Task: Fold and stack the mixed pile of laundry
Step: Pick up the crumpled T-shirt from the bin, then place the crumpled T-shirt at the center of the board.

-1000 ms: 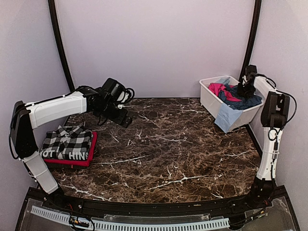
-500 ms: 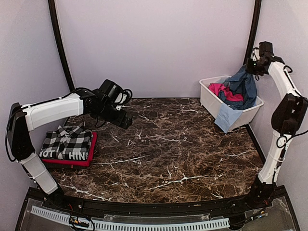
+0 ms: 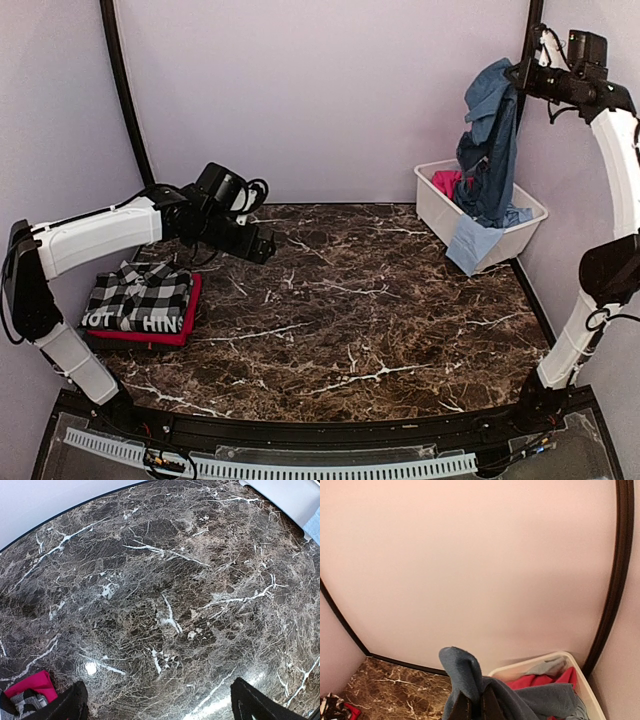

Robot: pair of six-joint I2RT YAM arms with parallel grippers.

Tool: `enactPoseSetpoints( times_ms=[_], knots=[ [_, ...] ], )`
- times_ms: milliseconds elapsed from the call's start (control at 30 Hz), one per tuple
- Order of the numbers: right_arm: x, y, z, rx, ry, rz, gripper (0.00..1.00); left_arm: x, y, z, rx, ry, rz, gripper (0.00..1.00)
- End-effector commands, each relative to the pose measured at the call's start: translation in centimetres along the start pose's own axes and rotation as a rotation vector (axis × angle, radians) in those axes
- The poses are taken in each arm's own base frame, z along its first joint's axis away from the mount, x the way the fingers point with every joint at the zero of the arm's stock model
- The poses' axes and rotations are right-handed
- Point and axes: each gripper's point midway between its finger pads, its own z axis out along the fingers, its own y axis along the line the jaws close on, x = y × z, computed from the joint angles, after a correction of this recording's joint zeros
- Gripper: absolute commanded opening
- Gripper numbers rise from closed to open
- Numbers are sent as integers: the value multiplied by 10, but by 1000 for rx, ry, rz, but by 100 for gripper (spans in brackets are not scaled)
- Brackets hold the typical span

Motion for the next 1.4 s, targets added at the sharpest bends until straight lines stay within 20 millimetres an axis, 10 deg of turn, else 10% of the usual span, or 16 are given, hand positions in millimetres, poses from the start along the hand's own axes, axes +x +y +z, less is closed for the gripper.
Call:
enactPoseSetpoints(
  times_ms=[0,500,667,1033,1367],
  knots=[
    [-82,74,-81,-190,-259,-68,0,-7,-1,-20,27,-58,-40,99],
    [-132,170,-189,-624,-447,-54,0,-11,-2,-26,37,-83,-72,99],
    [-126,190,-184,-787,-386,23,0,-12,1,-29,20,-90,-79,99],
    [-83,307,-153,-1175,-224,84,0,-26,21,-42,-59,-139,-163,99],
    [-72,369,-167,-1394,-220,133,0,-27,44,-57,-91,-176,-239,99]
  ],
)
